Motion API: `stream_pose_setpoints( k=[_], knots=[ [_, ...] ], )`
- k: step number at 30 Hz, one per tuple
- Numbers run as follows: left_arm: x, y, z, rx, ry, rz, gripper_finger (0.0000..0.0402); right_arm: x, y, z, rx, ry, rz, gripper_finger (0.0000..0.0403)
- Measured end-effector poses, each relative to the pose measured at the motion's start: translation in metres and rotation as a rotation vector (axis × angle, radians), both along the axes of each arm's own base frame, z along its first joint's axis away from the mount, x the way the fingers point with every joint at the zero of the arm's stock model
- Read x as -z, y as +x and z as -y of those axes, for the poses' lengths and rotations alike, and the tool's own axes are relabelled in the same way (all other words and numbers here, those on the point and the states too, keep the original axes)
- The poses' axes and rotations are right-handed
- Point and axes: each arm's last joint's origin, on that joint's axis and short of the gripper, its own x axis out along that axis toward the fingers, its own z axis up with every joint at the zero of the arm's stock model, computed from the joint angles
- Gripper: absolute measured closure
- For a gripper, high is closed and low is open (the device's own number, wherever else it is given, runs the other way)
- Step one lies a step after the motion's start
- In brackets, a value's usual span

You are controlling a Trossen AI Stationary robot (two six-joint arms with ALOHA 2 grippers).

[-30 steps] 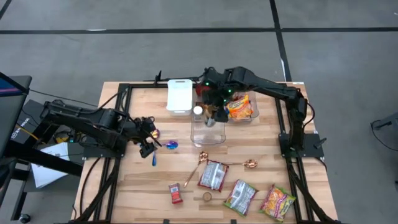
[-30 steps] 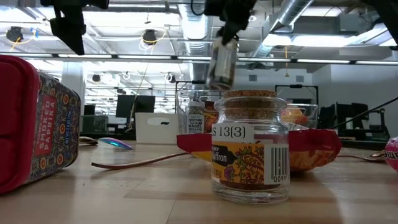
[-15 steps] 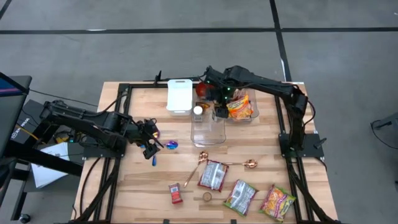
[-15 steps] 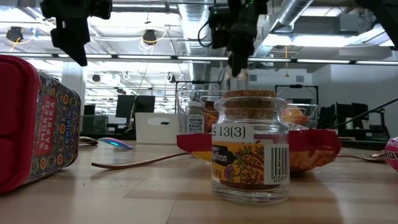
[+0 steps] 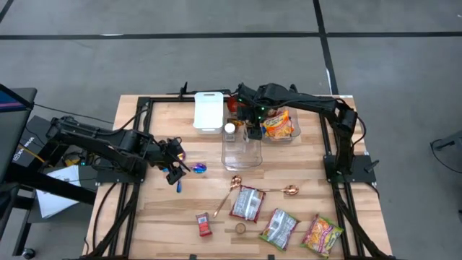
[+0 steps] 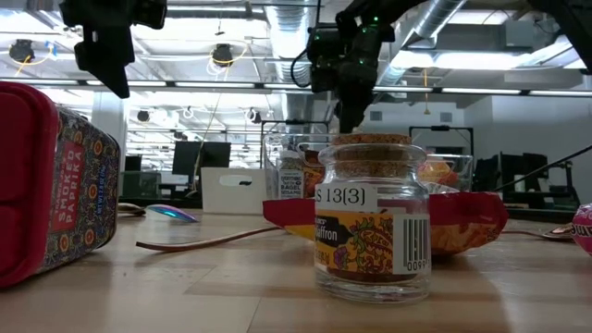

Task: Pick & Place Food Item
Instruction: Put the golden spice bottle into the left transparent bin

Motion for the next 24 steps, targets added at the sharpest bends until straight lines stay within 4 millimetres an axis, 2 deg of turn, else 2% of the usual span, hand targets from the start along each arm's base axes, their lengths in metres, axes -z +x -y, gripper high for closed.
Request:
stream_pose_setpoints(
  k=[7, 14, 24],
  knots=[
    [0.0, 0.0, 0.0, -0.004, -0.004, 0.0, 0.006, 0.003, 0.001, 0.01, 0.018, -0.037, 0.036, 0.0136],
    [0.0, 0.0, 0.0, -0.007, -0.006, 0.0, 0.006, 0.003, -0.007, 0.024, 0.035, -0.048, 0.025, 0.0136],
    [0.0, 0.0, 0.0, -0.008, -0.005, 0.0, 0.006, 0.003, -0.006, 0.026, 0.021, -0.055, 0.034, 0.0136]
  ],
)
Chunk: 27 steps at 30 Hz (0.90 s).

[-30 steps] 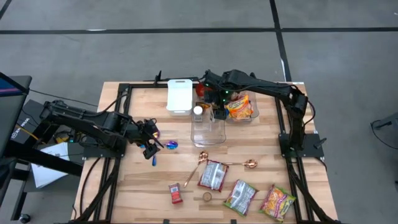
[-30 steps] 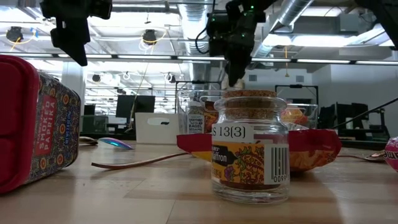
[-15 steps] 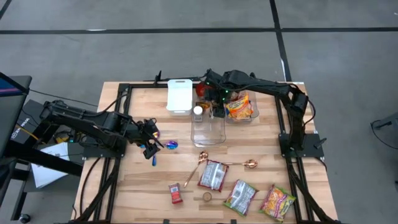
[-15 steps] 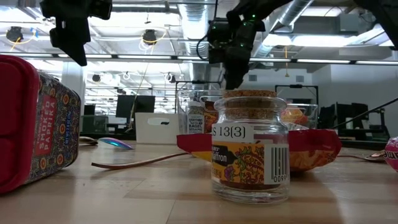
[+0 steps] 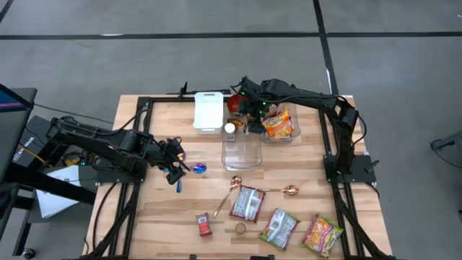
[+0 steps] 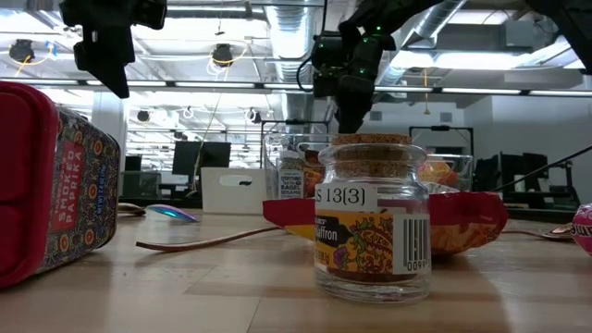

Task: Pick & Place Food Item
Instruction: Put the golden spice bottle into the left transparent bin

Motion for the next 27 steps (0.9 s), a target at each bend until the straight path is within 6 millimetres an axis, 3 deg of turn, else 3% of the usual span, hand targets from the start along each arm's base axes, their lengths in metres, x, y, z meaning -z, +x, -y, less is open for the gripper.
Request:
stream_pose_setpoints(
  k=[16, 27],
  knots=[
    [-0.0004, 0.0007, 0.0001, -0.004, -0.003, 0.009, 0.006, -0.0006, 0.0017, 0.0008, -0.036, -0.021, 0.017, 0.0136],
    [-0.0012, 0.0019, 0.0004, -0.007, -0.009, 0.023, 0.006, -0.0007, 0.004, -0.0029, -0.158, -0.063, 0.016, 0.0134]
  ],
)
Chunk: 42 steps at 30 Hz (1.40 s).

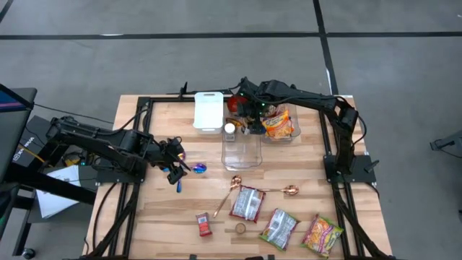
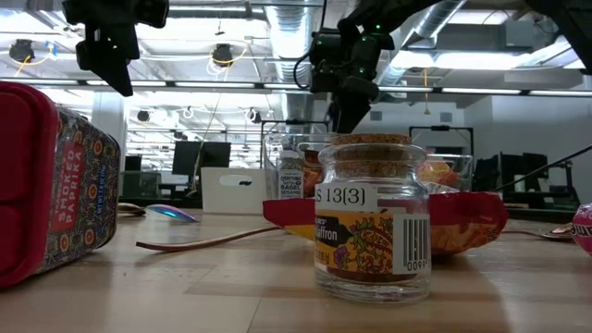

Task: Pick & Place Food Item
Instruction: Put the golden spice bottle into the left transparent bin

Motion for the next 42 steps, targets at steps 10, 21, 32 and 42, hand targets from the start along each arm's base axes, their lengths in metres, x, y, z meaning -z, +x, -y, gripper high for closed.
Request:
stream_pose_setpoints(
  k=[10, 21, 32, 42],
  knots=[
    [0.0, 0.0, 0.0, 0.0, -0.001, 0.006, 0.006, 0.0, -0.001, 0.007, -0.035, -0.028, 0.018, 0.013],
    [0.0, 0.001, 0.0, 0.005, -0.009, 0.004, 0.006, 0.028, -0.01, 0.01, -0.081, -0.012, -0.046, 0.0129],
    [-0.001, 0.001, 0.001, 0.006, -0.036, 0.009, 0.006, 0.03, -0.009, 0.01, -0.222, -0.07, -0.032, 0.0128],
    [-0.001, 0.002, 0.001, 0.0, -0.041, 0.016, 0.006, 0.03, -0.005, 0.004, -0.423, -0.137, -0.034, 0.0127]
  ],
)
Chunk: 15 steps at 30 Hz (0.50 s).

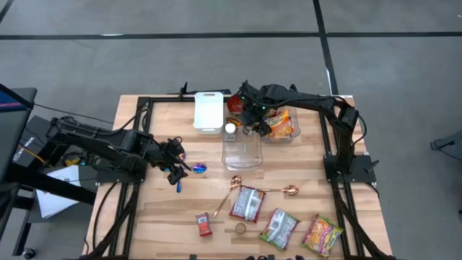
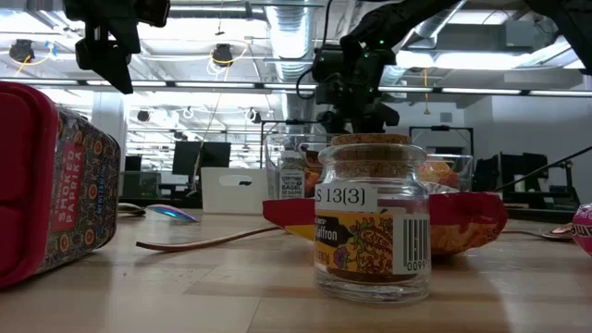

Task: Pick & Place Food Item
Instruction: Put the golden spice bottle into the left transparent bin

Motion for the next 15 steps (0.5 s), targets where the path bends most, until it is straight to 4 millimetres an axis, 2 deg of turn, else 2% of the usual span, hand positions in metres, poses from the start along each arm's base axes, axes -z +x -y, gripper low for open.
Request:
stream_pose_setpoints(
  k=[15],
  knots=[
    [0.0, -0.0001, 0.0002, 0.003, -0.003, -0.001, 0.006, 0.0, -0.001, 0.0035, 0.05, 0.01, 0.007, 0.0123]
  ],
)
